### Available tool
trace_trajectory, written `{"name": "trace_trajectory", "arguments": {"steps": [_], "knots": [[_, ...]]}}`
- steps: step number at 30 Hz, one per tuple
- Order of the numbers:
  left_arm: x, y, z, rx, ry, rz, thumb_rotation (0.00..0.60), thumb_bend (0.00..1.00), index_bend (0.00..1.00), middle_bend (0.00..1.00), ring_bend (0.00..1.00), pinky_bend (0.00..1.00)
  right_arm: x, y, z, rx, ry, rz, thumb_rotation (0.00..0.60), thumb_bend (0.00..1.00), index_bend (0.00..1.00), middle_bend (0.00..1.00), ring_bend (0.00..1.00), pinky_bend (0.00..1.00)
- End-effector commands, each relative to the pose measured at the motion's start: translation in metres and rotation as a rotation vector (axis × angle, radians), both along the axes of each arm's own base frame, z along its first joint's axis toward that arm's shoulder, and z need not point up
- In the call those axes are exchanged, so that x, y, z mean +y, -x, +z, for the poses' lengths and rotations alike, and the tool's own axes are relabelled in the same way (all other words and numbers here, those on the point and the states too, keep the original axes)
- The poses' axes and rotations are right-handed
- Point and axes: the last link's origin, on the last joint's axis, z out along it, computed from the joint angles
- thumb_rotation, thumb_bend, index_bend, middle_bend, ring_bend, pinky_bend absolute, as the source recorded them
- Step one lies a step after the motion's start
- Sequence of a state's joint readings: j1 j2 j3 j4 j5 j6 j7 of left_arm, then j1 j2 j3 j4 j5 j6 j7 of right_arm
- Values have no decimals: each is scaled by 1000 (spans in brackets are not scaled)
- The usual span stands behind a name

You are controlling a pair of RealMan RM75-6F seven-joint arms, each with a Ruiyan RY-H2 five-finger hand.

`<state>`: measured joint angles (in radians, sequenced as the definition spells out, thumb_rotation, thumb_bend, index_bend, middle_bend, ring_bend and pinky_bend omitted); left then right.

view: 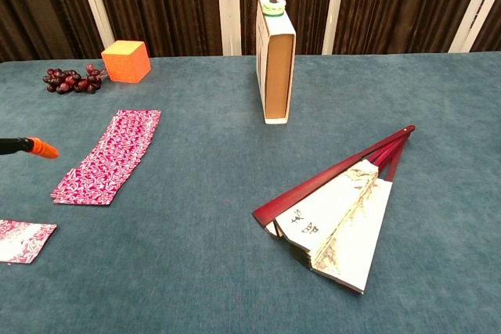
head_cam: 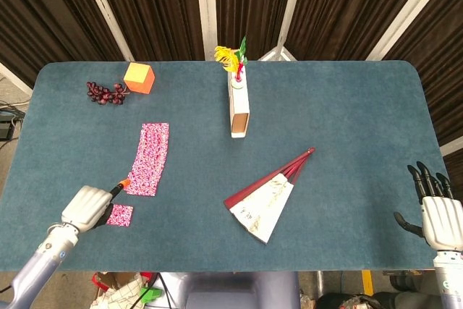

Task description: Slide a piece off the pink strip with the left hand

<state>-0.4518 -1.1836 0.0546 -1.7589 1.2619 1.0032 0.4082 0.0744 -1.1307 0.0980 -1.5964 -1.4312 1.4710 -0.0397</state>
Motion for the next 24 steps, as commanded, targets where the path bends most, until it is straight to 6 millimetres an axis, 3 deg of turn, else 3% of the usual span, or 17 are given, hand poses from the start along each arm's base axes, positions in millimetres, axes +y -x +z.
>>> {"name": "trace_trajectory", "arguments": {"steps": [1, 8, 24], "knots": [[21, 0, -15, 24, 36, 22, 600, 899, 132, 896, 733, 695, 0, 0, 0, 0, 1, -1, 600, 236, 64, 40, 184, 89], [30, 2, -34, 58, 86, 53, 600, 899, 132, 896, 733, 695, -1, 1, 0, 1, 3, -2, 600, 236, 65, 40, 184, 90], [28, 13, -42, 121, 109, 85, 600, 899, 133, 896, 733, 695, -1, 0, -1, 1, -1, -1, 600, 236, 65, 40, 184, 89]]}}
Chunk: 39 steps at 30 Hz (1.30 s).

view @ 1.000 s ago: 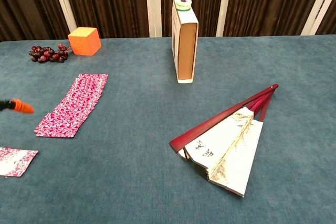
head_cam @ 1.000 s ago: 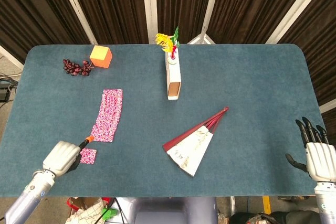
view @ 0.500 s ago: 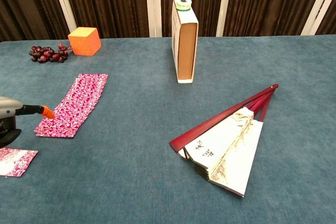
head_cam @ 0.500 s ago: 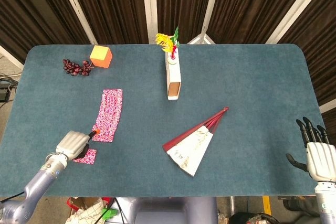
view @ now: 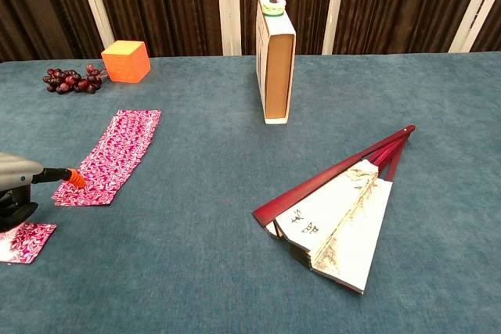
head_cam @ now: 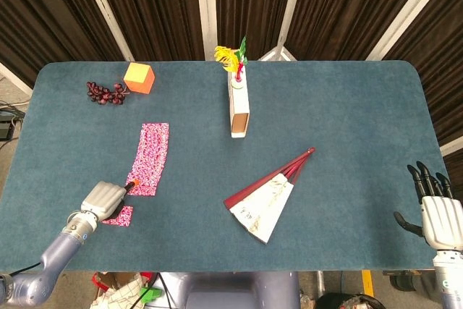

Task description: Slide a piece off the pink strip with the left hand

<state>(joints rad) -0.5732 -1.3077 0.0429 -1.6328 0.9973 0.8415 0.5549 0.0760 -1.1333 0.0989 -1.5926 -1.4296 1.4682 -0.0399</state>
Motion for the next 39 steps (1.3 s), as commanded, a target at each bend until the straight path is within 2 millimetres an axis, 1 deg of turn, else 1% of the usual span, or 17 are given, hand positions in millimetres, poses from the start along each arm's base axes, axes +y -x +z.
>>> {"name": "trace_trajectory", "arguments": {"steps": [1, 7, 12, 19, 27, 29, 30, 31, 32, 33, 34, 35, 38, 39], "knots": [[-1, 4, 0, 14, 2, 11, 600, 899, 132, 896, 733, 695, 0, 0, 0, 0, 0, 1, 600, 236, 65, 40, 184, 89], [-6, 17, 8, 62, -12, 28, 600, 900, 132, 896, 733, 695, 0, -1, 1, -3, 3, 3, 600, 236, 65, 40, 184, 90], [-13, 33, 18, 107, -20, 50, 600, 900, 133, 896, 733, 695, 0, -2, 0, -3, 0, 7, 600, 235, 65, 40, 184, 90], [-18, 50, 39, 145, -67, 78, 600, 900, 133, 896, 733, 696, 1, -3, -1, -5, -4, 9, 600, 235, 65, 40, 184, 90], [-23, 81, 62, 222, -108, 143, 600, 900, 133, 896, 733, 695, 1, -3, -1, -7, -4, 9, 600, 235, 65, 40, 184, 89], [-22, 85, 67, 222, -129, 156, 600, 881, 133, 894, 730, 695, 1, -3, -2, -7, -6, 9, 600, 236, 65, 40, 184, 89], [-19, 84, 69, 210, -147, 159, 600, 838, 133, 888, 722, 694, 1, -3, -2, -7, -8, 8, 600, 236, 65, 40, 184, 89], [-18, 82, 71, 192, -160, 154, 600, 746, 133, 862, 694, 685, 1, -3, -3, -6, -10, 9, 600, 236, 65, 40, 184, 89], [-16, 79, 72, 170, -172, 144, 600, 630, 132, 809, 637, 664, 1, -3, -3, -5, -11, 9, 600, 236, 65, 40, 184, 90], [-14, 73, 73, 143, -186, 128, 600, 555, 132, 759, 588, 643, 1, -3, -3, -5, -12, 10, 600, 235, 65, 40, 184, 90], [-13, 68, 74, 113, -195, 111, 600, 461, 130, 671, 508, 597, 1, -4, -4, -5, -13, 11, 600, 235, 65, 40, 184, 90], [-12, 61, 75, 77, -204, 94, 600, 392, 127, 583, 436, 543, 1, -4, -4, -4, -13, 13, 600, 235, 65, 40, 184, 90], [-14, 32, 82, -79, -238, 27, 600, 295, 121, 414, 296, 399, 0, -4, -4, -3, -13, 13, 600, 236, 65, 40, 184, 90], [-17, 20, 88, -139, -255, -7, 600, 285, 120, 389, 271, 376, 0, -3, -4, -4, -13, 11, 600, 236, 65, 40, 184, 90]]}}
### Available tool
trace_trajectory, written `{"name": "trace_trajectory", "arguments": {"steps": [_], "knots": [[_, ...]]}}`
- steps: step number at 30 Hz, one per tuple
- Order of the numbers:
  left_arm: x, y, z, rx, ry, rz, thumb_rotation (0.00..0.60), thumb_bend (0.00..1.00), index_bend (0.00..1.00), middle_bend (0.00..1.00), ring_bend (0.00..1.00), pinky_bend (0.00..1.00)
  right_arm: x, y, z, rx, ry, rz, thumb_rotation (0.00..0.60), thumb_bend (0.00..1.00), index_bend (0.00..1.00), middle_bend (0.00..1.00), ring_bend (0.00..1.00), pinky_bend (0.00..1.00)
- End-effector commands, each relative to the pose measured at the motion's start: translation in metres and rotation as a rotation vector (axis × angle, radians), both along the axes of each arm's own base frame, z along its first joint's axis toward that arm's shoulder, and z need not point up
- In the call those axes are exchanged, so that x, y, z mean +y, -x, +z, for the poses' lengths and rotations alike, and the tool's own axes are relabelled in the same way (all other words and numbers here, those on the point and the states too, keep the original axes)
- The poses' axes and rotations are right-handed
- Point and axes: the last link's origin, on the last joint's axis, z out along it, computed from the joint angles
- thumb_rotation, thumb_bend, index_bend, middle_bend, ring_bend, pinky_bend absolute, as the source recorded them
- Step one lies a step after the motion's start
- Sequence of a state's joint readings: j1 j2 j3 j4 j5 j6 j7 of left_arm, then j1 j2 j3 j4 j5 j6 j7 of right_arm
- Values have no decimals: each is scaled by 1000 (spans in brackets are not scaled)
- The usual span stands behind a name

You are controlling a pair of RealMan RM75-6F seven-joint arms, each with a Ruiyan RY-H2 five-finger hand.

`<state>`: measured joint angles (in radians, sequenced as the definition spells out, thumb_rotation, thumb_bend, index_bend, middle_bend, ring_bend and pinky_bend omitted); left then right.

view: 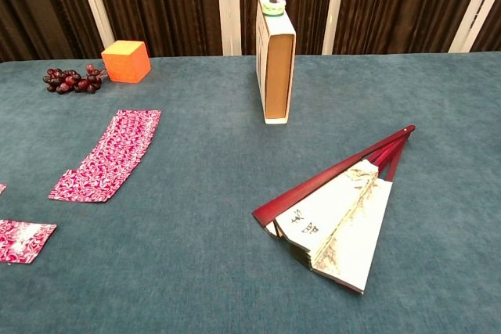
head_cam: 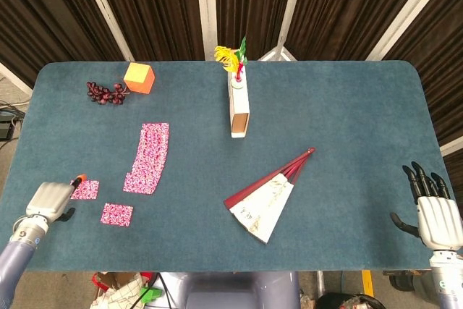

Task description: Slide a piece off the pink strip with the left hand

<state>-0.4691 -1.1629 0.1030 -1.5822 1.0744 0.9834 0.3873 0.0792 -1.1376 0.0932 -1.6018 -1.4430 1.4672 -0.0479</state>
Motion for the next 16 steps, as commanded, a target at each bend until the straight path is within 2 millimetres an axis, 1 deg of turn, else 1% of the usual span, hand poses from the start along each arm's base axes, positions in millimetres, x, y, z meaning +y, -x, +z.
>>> {"name": "trace_trajectory", "arguments": {"steps": [1, 2, 3, 5, 8, 10, 12, 16], "knots": [[-6, -46, 19, -220, -81, -140, 600, 276, 120, 364, 248, 353, 0, 1, 0, 0, 0, -3, 600, 236, 65, 40, 184, 89], [-13, -55, 27, -263, -105, -183, 600, 264, 120, 342, 228, 335, 0, 1, 0, -1, 0, -3, 600, 235, 65, 40, 184, 90], [-18, -60, 32, -281, -121, -208, 600, 254, 120, 328, 216, 326, 0, 1, 0, -1, 0, -3, 600, 236, 64, 40, 184, 89], [-44, -68, 49, -319, -174, -261, 600, 228, 120, 285, 182, 307, 0, 0, 0, -2, -1, -1, 600, 236, 65, 40, 184, 90], [-78, -64, 64, -298, -258, -288, 600, 200, 120, 212, 108, 240, 1, 0, 0, -2, -2, 1, 600, 235, 65, 40, 184, 90], [-93, -55, 67, -268, -306, -279, 600, 197, 120, 157, 58, 199, 2, -1, 0, 1, -5, 5, 600, 236, 64, 40, 184, 89], [-98, -46, 67, -260, -342, -252, 600, 197, 120, 128, 32, 178, 2, -1, -1, 1, -9, 8, 600, 236, 65, 40, 184, 90], [-97, -28, 65, -257, -377, -193, 600, 197, 119, 113, 23, 158, 1, -2, -1, 3, -12, 14, 600, 236, 65, 40, 184, 90]]}}
